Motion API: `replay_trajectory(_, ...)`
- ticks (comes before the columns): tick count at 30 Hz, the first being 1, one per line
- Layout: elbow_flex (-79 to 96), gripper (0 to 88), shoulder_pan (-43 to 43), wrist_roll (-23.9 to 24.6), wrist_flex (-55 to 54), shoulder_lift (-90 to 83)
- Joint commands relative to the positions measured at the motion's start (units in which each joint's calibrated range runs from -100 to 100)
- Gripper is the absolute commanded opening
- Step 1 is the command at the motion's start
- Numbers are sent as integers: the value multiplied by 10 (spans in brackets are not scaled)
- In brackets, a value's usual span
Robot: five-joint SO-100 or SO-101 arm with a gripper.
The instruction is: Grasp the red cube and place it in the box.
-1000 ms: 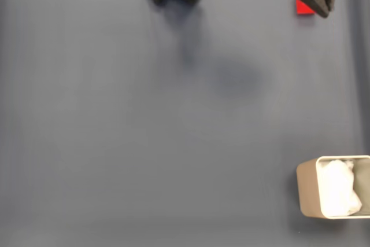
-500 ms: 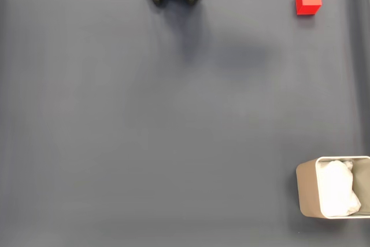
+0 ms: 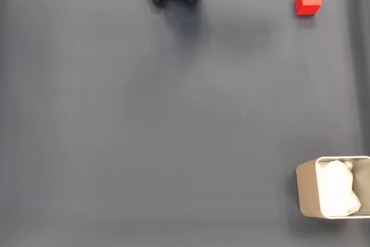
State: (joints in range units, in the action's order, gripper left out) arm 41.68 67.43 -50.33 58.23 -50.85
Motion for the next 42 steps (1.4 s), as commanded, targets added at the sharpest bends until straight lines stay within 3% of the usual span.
replay_trajectory(1, 18, 14, 13, -1, -15, -27)
replay_trajectory(7, 61, 16, 28, -18, -21, -45)
replay_trajectory(17, 107, 118, 12, -36, -41, -50)
replay_trajectory(42, 239, 367, -20, -60, -257, 5)
